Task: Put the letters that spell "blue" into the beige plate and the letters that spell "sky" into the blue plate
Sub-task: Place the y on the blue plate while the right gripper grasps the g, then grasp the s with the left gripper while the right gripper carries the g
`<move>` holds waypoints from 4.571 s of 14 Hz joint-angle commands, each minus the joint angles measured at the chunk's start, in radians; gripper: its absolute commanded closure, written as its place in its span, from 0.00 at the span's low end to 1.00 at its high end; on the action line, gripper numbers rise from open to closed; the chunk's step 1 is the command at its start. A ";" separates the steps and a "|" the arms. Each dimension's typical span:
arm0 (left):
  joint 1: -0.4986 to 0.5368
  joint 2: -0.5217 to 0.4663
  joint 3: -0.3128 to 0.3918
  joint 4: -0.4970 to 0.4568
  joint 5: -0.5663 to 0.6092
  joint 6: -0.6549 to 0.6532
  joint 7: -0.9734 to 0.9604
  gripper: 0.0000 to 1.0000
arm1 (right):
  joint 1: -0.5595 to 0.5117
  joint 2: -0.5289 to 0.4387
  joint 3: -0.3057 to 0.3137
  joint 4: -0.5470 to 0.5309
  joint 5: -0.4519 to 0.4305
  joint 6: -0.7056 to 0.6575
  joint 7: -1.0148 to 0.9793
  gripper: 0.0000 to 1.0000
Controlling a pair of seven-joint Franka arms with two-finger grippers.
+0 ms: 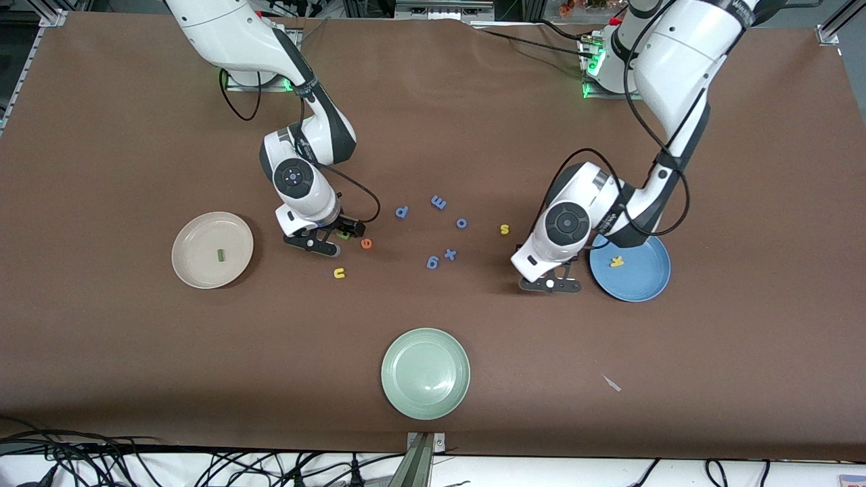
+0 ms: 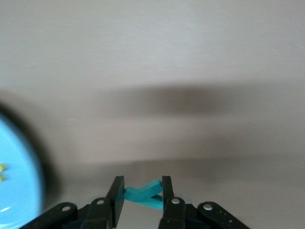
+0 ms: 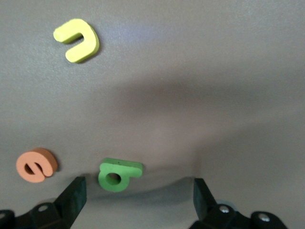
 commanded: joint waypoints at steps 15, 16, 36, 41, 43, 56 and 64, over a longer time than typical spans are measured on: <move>0.150 -0.028 -0.019 -0.014 0.237 -0.178 0.097 0.00 | 0.006 -0.026 -0.001 -0.045 0.008 0.067 -0.032 0.46; 0.146 -0.030 -0.033 -0.013 0.215 -0.178 0.094 0.00 | 0.006 -0.026 -0.001 -0.045 0.008 0.067 -0.032 0.46; -0.028 0.082 -0.195 -0.078 0.071 0.053 -0.337 0.39 | 0.008 -0.010 -0.001 -0.034 0.008 0.096 -0.037 0.69; -0.020 0.090 -0.188 -0.082 0.071 0.059 -0.337 0.98 | 0.008 -0.010 -0.001 -0.031 0.008 0.094 -0.035 0.74; -0.016 0.082 -0.186 -0.077 0.071 0.049 -0.337 1.00 | 0.006 -0.010 -0.001 -0.022 0.008 0.087 -0.041 0.76; -0.014 0.051 -0.166 -0.075 0.074 0.102 -0.337 0.03 | -0.006 -0.122 -0.186 0.044 0.011 -0.218 -0.435 0.80; -0.020 0.084 -0.166 -0.077 0.135 0.104 -0.337 0.60 | -0.100 -0.087 -0.365 0.052 0.011 -0.257 -0.773 0.80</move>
